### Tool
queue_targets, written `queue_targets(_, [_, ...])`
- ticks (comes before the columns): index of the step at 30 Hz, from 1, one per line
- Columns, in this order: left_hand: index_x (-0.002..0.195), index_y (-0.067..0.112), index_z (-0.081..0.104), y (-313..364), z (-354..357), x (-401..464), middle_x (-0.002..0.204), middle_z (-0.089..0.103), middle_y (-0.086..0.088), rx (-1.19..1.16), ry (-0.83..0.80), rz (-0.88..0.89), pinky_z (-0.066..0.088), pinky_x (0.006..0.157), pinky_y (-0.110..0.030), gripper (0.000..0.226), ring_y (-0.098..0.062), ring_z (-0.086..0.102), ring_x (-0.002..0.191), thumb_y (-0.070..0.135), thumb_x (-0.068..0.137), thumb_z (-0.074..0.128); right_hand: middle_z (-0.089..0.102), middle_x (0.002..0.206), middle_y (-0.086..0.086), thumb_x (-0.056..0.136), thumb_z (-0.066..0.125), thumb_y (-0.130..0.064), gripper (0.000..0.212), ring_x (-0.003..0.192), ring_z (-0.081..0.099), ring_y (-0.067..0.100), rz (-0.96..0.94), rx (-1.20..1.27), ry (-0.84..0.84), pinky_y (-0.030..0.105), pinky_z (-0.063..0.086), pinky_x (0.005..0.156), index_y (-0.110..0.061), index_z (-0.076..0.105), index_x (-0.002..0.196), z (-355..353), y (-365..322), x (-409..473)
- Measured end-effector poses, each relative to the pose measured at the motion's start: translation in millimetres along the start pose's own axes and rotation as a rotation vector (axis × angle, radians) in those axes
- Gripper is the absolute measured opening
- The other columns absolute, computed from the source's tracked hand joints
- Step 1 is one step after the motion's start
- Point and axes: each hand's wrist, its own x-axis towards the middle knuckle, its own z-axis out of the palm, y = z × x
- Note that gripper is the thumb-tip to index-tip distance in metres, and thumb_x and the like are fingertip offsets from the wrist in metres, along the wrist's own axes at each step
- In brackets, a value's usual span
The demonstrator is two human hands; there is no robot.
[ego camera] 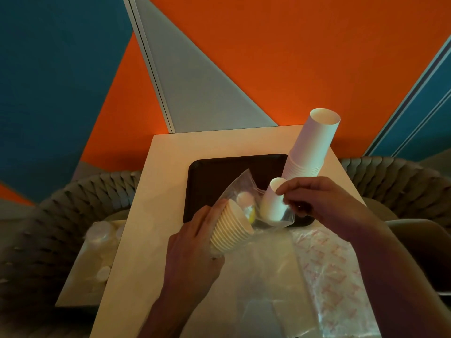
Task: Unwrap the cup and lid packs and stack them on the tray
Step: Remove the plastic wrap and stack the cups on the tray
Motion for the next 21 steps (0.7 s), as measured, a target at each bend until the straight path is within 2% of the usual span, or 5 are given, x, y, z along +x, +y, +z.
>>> queue_targets(4, [0.152, 0.043, 0.018, 0, 0, -2, 0.139, 0.044, 0.012, 0.015, 0.002, 0.000, 0.058, 0.083, -0.039, 0.122, -0.004, 0.043, 0.116, 0.022, 0.059, 0.094, 0.073, 0.080, 0.011, 0.093, 0.054, 0.010, 0.029, 0.068, 0.062, 0.014, 0.023, -0.138, -0.162, 0.025, 0.053, 0.068, -0.005, 0.078, 0.088, 6, -6, -3])
queue_targets(10, [0.152, 0.039, 0.024, -2, -1, -3, 0.140, 0.046, 0.010, 0.051, -0.007, 0.021, 0.058, 0.081, -0.041, 0.115, -0.014, 0.052, 0.116, 0.024, 0.061, 0.093, 0.073, 0.075, 0.005, 0.091, 0.051, 0.017, 0.038, 0.059, 0.058, 0.011, -0.051, -0.155, -0.336, 0.019, 0.047, 0.059, -0.007, 0.080, 0.087, 1, -12, -8])
queue_targets(16, [0.153, 0.042, 0.018, 3, 0, -4, 0.140, 0.044, 0.011, 0.044, -0.004, 0.035, 0.058, 0.083, -0.041, 0.122, -0.012, 0.050, 0.117, 0.024, 0.059, 0.094, 0.072, 0.096, 0.014, 0.092, 0.073, -0.011, 0.021, 0.078, 0.066, 0.020, -0.134, -0.335, -0.343, 0.024, 0.050, 0.075, -0.029, 0.081, 0.102, 7, -5, 2])
queue_targets(19, [0.153, 0.043, 0.017, 6, -1, -5, 0.141, 0.042, 0.012, 0.028, 0.001, 0.056, 0.057, 0.082, -0.042, 0.121, -0.012, 0.050, 0.117, 0.023, 0.060, 0.093, 0.074, 0.095, -0.005, 0.088, 0.077, -0.027, 0.018, 0.077, 0.067, 0.013, -0.152, -0.424, -0.283, 0.021, 0.052, 0.071, -0.036, 0.079, 0.104, 15, -2, 7])
queue_targets(21, [0.153, 0.044, 0.016, 5, -2, -5, 0.141, 0.041, 0.014, 0.020, -0.002, 0.065, 0.057, 0.081, -0.041, 0.121, -0.011, 0.049, 0.117, 0.023, 0.061, 0.092, 0.075, 0.087, -0.014, 0.089, 0.077, -0.022, 0.015, 0.075, 0.069, 0.004, -0.160, -0.472, -0.271, 0.018, 0.051, 0.066, -0.026, 0.081, 0.103, 18, 1, 11])
